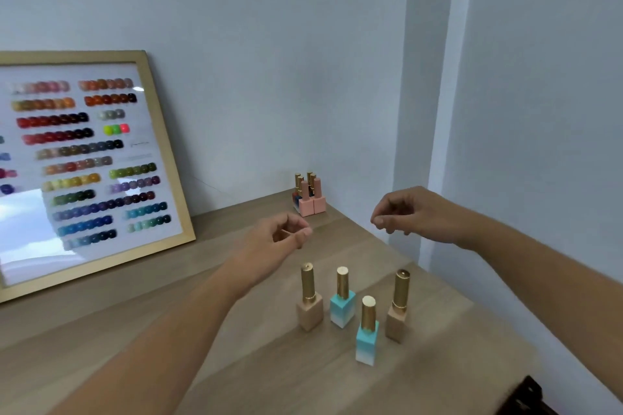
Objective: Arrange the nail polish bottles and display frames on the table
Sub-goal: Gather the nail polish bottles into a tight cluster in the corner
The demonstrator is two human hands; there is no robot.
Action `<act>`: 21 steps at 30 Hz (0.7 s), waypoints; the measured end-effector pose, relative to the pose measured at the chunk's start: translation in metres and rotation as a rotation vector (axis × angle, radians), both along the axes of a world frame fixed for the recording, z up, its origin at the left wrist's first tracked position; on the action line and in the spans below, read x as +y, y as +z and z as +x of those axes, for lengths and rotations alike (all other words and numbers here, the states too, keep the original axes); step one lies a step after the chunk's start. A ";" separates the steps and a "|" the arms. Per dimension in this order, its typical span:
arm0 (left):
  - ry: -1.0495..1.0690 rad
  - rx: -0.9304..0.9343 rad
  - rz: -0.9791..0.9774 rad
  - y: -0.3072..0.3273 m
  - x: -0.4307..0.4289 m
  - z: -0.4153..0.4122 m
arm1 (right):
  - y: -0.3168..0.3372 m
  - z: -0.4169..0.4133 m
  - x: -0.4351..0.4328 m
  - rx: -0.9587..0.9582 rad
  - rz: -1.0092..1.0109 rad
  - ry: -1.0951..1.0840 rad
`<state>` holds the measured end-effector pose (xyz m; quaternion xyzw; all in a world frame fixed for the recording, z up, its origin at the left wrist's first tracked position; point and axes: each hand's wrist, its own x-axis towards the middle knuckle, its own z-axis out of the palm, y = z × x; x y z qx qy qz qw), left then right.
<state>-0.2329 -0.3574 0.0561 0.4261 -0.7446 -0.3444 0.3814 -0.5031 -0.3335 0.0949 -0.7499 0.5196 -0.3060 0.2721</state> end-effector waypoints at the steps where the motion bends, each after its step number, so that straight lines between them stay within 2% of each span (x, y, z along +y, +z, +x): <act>1: -0.015 -0.027 -0.007 0.003 0.008 0.001 | 0.006 -0.002 0.011 0.047 0.026 0.024; 6: -0.028 -0.247 -0.069 0.010 0.036 0.001 | 0.013 0.000 0.051 0.213 0.145 0.121; 9: 0.019 -0.358 -0.145 0.005 0.043 0.001 | 0.005 0.005 0.061 0.303 0.124 0.120; 15: 0.046 -0.200 -0.161 -0.009 0.042 0.007 | -0.004 0.012 0.062 0.280 0.077 0.070; 21: 0.068 -0.173 -0.155 -0.008 0.023 0.008 | -0.005 0.012 0.042 0.205 0.022 0.019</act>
